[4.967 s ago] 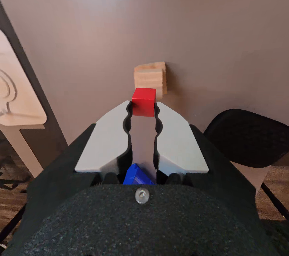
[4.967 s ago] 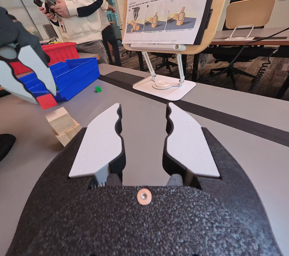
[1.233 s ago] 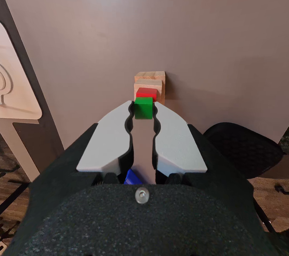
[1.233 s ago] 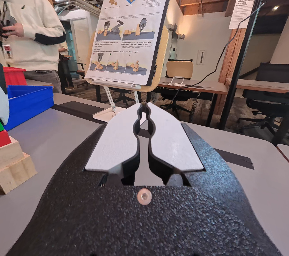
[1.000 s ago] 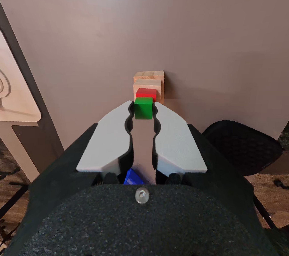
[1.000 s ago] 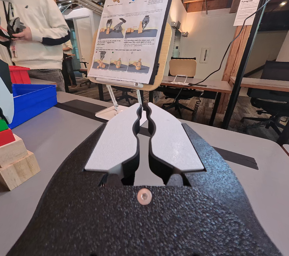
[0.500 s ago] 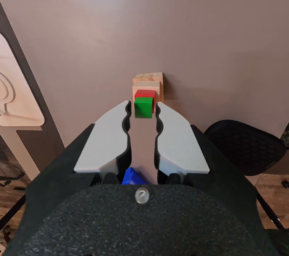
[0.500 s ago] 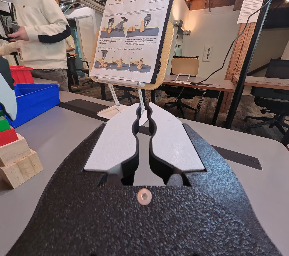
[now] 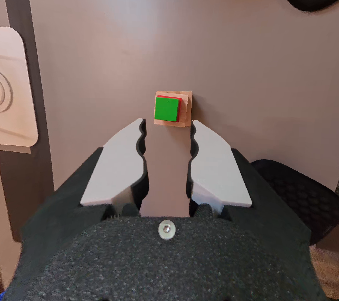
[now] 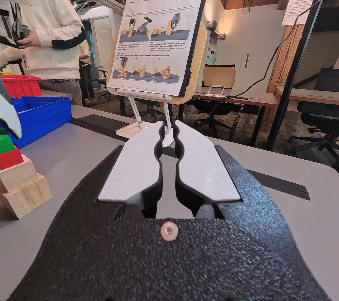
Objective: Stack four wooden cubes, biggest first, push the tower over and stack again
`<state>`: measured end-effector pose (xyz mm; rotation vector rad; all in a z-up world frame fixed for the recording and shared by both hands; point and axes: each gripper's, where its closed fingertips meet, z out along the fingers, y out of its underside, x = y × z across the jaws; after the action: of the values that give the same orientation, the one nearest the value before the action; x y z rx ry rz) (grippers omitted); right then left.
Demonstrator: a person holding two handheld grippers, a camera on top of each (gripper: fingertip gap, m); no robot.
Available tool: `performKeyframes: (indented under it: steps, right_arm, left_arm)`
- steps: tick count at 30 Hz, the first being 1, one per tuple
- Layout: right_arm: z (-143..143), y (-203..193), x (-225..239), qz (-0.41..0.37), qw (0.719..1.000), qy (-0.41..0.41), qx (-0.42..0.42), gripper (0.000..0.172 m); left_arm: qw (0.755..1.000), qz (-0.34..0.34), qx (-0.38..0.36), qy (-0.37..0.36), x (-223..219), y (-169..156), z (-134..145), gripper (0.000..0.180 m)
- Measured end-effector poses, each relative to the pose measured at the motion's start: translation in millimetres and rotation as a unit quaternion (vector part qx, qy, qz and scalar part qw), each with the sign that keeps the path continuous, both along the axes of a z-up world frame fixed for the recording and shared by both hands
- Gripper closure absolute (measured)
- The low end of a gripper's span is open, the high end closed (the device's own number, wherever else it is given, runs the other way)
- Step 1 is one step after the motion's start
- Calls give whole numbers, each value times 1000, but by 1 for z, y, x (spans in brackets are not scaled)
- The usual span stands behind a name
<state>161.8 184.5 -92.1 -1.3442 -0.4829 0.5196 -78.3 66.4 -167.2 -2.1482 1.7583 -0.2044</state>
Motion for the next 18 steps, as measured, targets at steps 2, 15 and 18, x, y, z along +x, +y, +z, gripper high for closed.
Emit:
performKeyframes:
  steps: [2, 15, 18]
  right_arm:
    - [0, 0, 1, -1, 1000, 2, 0, 164]
    - [1, 0, 1, -9, 1000, 1, -3, 165]
    - [2, 0, 1, -13, 1000, 4, -3, 165]
  left_arm:
    - [999, 6, 6, -32, 0, -1, -4, 136]
    - [847, 341, 206, -352, -56, 10, 0, 180]
    - [816, 398, 264, -325, -71, 14, -14, 180]
